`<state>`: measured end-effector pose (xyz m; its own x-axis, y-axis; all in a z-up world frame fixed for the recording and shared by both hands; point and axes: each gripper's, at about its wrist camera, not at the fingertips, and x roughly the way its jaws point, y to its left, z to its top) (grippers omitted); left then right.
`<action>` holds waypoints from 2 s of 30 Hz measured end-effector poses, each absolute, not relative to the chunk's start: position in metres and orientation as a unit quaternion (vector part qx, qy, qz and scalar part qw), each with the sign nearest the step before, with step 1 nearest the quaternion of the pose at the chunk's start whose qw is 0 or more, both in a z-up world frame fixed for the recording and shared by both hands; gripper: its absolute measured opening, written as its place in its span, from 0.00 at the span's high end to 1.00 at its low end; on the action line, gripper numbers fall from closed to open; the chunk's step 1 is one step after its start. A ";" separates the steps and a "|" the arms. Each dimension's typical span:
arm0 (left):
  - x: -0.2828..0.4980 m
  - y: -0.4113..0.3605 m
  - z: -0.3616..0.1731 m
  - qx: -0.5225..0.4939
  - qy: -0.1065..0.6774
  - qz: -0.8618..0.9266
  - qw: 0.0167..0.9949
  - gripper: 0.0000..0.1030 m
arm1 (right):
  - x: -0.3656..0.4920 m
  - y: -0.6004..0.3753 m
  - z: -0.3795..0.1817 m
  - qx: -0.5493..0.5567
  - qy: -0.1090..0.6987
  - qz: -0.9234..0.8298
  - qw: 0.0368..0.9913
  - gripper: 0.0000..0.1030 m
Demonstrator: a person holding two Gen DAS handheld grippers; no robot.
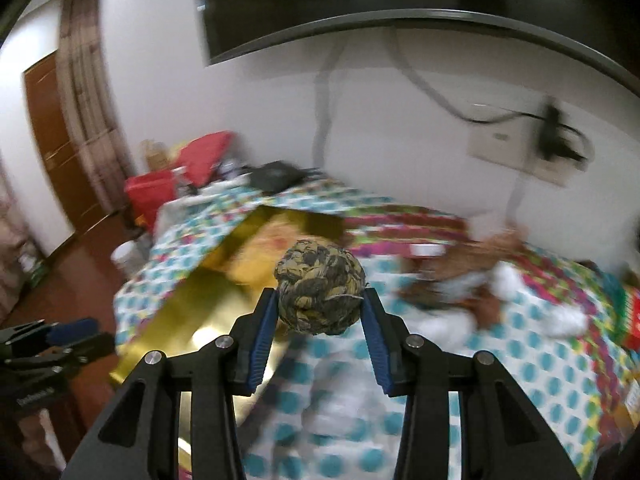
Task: Organize objects
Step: 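Carry the rope ball with the right gripper into the tray and release, then move left gripper to a clear plastic bag while right approaches another plastic bundle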
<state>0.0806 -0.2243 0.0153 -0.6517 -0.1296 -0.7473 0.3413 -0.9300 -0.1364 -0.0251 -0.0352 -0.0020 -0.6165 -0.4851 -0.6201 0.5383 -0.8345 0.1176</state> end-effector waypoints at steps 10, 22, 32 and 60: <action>0.099 -0.263 0.007 0.401 0.161 -0.887 0.162 0.60 | 0.000 -0.120 -0.029 0.404 0.098 -0.836 0.358 0.62; 0.095 -0.276 -0.005 0.416 0.170 -0.878 0.162 0.60 | -0.018 -0.146 -0.054 0.443 0.142 -0.811 0.354 0.62; 0.089 -0.266 -0.005 0.418 0.168 -0.880 0.151 0.60 | -0.034 -0.150 -0.058 0.454 0.135 -0.804 0.359 0.54; -0.002 -0.041 -0.024 0.451 0.000 -0.892 -0.040 0.48 | -0.047 0.172 -0.044 0.364 -0.045 -0.922 0.126 0.14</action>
